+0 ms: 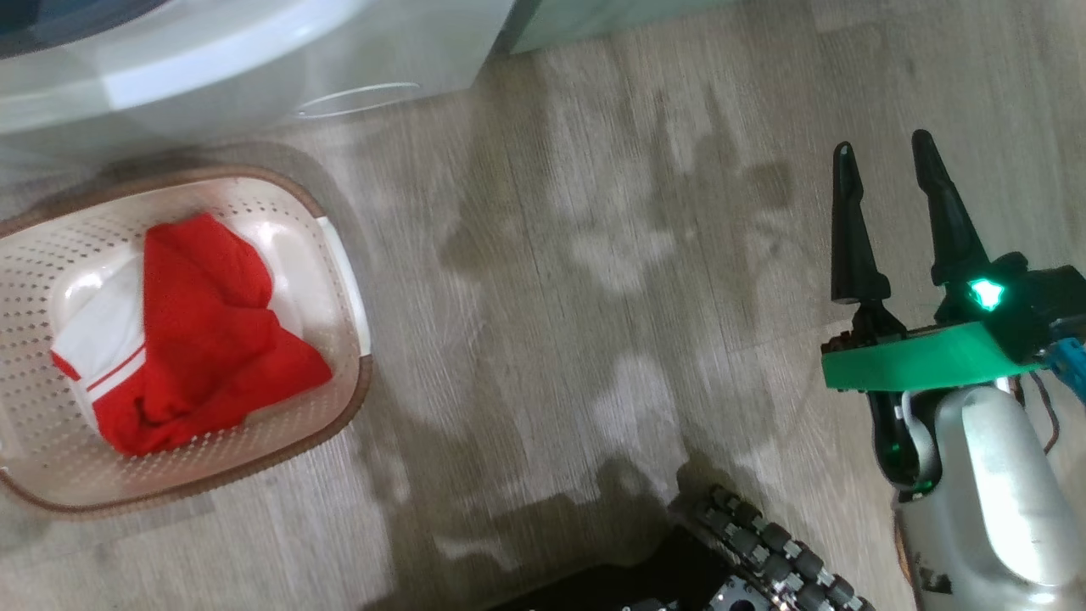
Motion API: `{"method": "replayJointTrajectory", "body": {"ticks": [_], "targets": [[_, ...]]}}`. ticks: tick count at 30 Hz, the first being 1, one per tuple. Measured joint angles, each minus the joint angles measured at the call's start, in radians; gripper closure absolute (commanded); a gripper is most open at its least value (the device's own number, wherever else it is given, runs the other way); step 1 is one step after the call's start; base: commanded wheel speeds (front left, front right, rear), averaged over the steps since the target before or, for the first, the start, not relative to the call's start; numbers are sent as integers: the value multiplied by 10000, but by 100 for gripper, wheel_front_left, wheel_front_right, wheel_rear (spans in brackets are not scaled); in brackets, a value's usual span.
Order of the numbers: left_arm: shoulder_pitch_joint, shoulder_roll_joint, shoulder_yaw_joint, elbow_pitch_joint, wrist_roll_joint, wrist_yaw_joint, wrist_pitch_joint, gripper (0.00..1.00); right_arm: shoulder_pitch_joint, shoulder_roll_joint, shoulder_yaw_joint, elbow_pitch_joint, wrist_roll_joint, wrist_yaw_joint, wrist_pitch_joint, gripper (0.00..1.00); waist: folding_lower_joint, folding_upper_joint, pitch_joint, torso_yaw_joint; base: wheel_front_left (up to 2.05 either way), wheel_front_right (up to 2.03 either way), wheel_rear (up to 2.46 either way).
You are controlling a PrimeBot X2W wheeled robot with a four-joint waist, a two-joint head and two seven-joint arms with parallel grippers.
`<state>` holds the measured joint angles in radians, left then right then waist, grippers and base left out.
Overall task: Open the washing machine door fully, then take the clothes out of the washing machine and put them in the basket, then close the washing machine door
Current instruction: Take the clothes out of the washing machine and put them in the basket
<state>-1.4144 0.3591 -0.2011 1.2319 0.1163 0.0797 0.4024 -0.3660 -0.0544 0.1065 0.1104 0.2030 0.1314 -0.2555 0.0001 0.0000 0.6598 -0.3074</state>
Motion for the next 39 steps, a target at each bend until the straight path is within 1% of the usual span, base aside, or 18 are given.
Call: {"method": "replayJointTrajectory", "body": {"ticks": [3,6,11,15,18,20,25,30,32,39], "targets": [[172,2,-12,184,-38,19,-407,100,-1,0,-2,36,-36,0,0,0,0,0,-188,90,0,0,0],[562,-82,-35,293,-151,128,-957,100,1,0,-27,73,-96,0,0,0,0,0,-469,170,0,0,0],[1282,-621,-35,410,-451,113,-1871,100,128,0,-171,203,-274,0,0,0,0,0,-1119,325,0,0,0],[2085,-1147,-17,443,-775,-138,-2721,100,637,-4,-255,324,-336,0,0,0,0,0,-1764,498,0,0,0],[2779,-1521,-12,447,-941,-196,-3461,100,1048,-56,-280,422,-347,0,0,0,0,0,-2297,670,0,0,0],[3236,-1789,-4,453,-1154,-337,-3860,100,1257,-130,-299,460,-345,0,0,0,0,1,-2654,804,0,0,0],[4414,-2376,-15,474,-1421,-654,-4556,100,1689,-305,-286,539,-343,0,0,0,0,1,-3531,1197,0,0,0],[5692,-2771,2,522,-1833,-1070,-5033,100,2121,-428,-247,625,-343,0,0,0,0,1,-4258,1663,0,0,0],[6164,-2869,-17,543,-1885,-1162,-5173,100,2220,-454,-222,656,-330,0,0,0,0,1,-4492,1851,0,0,0],[7474,-3106,-65,642,-2245,-1519,-5254,100,2294,-571,-159,685,-268,0,0,0,-1,1,-4956,2349,0,0,0]]}}
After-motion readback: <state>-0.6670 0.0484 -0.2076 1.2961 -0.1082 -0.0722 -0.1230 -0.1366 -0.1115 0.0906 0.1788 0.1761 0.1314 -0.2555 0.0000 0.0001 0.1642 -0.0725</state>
